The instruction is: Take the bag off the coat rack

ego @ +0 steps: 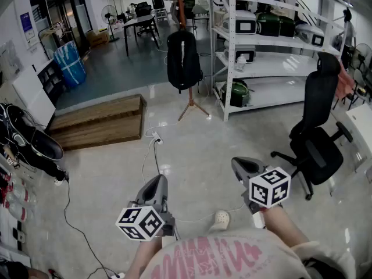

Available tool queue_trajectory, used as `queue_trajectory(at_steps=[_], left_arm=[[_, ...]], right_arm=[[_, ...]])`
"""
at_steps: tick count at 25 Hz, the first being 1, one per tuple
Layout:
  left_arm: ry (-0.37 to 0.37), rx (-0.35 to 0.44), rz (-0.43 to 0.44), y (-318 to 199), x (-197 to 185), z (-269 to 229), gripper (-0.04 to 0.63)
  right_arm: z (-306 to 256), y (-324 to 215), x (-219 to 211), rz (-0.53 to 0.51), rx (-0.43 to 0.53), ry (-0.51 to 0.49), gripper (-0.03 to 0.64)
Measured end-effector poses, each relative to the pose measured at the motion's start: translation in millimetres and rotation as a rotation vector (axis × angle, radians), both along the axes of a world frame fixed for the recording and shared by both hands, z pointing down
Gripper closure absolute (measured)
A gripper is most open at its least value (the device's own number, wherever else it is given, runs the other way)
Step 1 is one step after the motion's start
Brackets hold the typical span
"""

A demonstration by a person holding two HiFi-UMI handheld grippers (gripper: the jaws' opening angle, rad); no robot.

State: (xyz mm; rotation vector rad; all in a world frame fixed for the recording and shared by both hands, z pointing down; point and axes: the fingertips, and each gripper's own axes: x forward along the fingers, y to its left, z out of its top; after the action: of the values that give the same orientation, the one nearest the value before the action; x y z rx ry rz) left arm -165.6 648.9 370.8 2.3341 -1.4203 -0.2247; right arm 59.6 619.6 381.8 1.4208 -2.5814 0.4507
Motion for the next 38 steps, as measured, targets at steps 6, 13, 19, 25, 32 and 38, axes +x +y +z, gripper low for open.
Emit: queue_trajectory(at_steps=[6, 13, 19, 25, 32, 38], left_arm=[[0.005, -0.01, -0.01, -6.3, 1.1, 7.2, 0.592], [0.012, -0.057, -0.034, -34.6, -1.0, 21.3, 0.592], [0.056, -0.111, -0.066, -104.1, 3.2, 33.5, 0.592], [0.025, -0.123, -0.063, -179.1, 23.6, 41.8, 0.592], [0.106, -0.139, -0.066, -260.1, 50.9, 43.4, 0.592], [0.094, -0.154, -0.095, -290.8, 63.9, 44.8, 0.592]], right_arm=[[9.6, -5.0, 4.2, -0.002, -0.01, 0.012, 0.612], [25.2, -40.2, 10.8, -0.002, -0.044, 0.006, 0.612], [32.9, -118.0, 18.3, -0.024, -0.063, 0.001, 0.612], [32.1, -201.1, 35.2, -0.038, -0.058, 0.009, 0.612], [39.4, -273.9, 74.6, -0.036, -0.065, 0.047, 0.612], [48.2, -324.1, 102.5, -0.002, -0.125, -0.074, 0.612]])
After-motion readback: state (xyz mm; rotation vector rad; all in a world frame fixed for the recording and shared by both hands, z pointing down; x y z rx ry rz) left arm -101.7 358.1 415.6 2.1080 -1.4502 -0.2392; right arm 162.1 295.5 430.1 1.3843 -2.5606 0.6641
